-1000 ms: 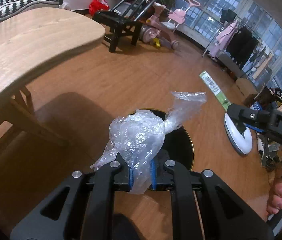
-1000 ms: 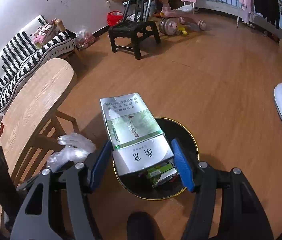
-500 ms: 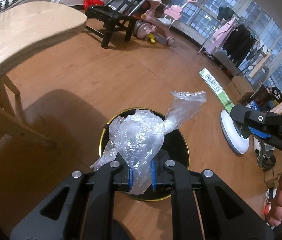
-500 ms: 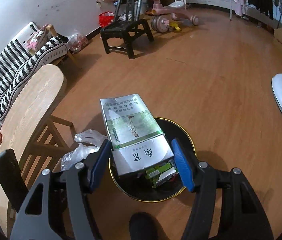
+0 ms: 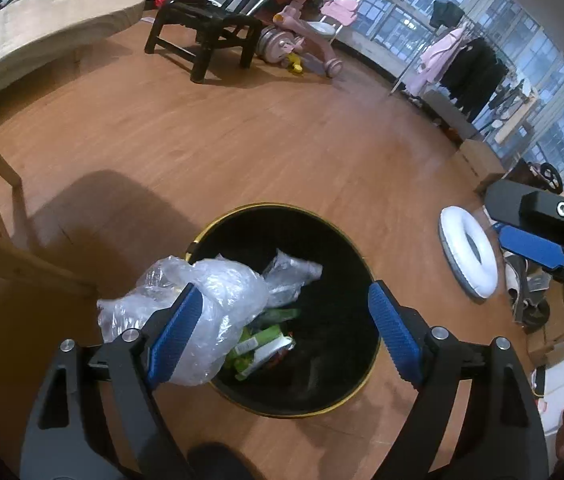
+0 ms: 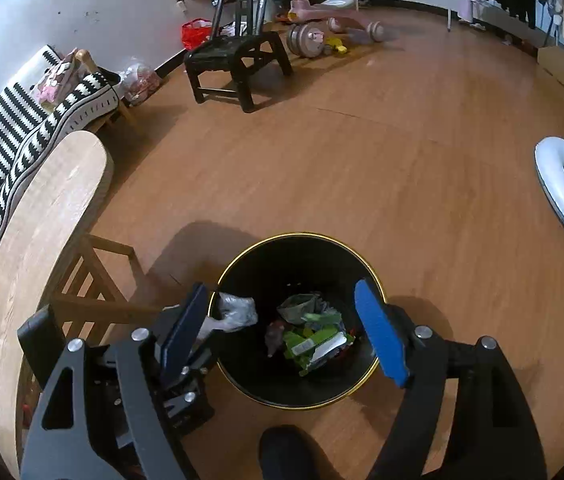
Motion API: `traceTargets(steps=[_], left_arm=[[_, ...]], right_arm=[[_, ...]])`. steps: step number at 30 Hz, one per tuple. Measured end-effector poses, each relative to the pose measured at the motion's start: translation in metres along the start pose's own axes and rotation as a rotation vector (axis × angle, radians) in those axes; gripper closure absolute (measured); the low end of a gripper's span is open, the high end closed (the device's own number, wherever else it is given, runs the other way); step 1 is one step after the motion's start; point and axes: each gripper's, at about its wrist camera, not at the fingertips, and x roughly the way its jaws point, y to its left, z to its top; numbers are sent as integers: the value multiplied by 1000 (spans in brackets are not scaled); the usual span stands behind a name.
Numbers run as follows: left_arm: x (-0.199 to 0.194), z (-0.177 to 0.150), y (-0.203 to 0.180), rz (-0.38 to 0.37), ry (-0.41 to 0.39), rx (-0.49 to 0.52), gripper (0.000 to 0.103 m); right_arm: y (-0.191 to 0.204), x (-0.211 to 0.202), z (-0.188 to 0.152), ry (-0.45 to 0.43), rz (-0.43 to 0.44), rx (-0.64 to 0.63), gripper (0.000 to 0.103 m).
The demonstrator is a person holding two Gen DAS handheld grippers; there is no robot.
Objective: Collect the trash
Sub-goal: 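Carry the wrap and packet to the black bin and open both tools, then swing both tools back over the table toward the red box and tissue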
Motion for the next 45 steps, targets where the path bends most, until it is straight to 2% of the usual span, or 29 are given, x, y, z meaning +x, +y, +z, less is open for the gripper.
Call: traceTargets(steps=[2,5,11,15,20,25,32,36,42,45], left_arm=[[-1,-1,-2,-5,-1,10,20],[-2,0,-6,-14,-2,29,12],[-8,-2,-12,-16,-8,47,11],[-19,-3,-11,14,-18,68,11],[-64,-7,4,117,-48,98,11],[-141,-12,33,263,-130,128,9],[-260,-29,100,423,-244,67,9],[-315,-50,138,516,-283,28,8],[-397,-98,192,644,-322,-54,7],[-424,-115,213,668,-333,-107,7]], right_arm=[[-1,-2,1,-8,3,9,28],[-3,-5,2,-20,5,25,28],[-3,-13,3,-45,23,29,27],[2,-16,4,-48,38,25,27],[29,-24,5,-63,102,-23,22],[83,-40,0,-87,188,-130,22],[187,-70,-22,-136,311,-305,22],[244,-76,-40,-131,370,-393,21],[330,-79,-71,-107,443,-506,21],[363,-80,-88,-93,473,-545,20]])
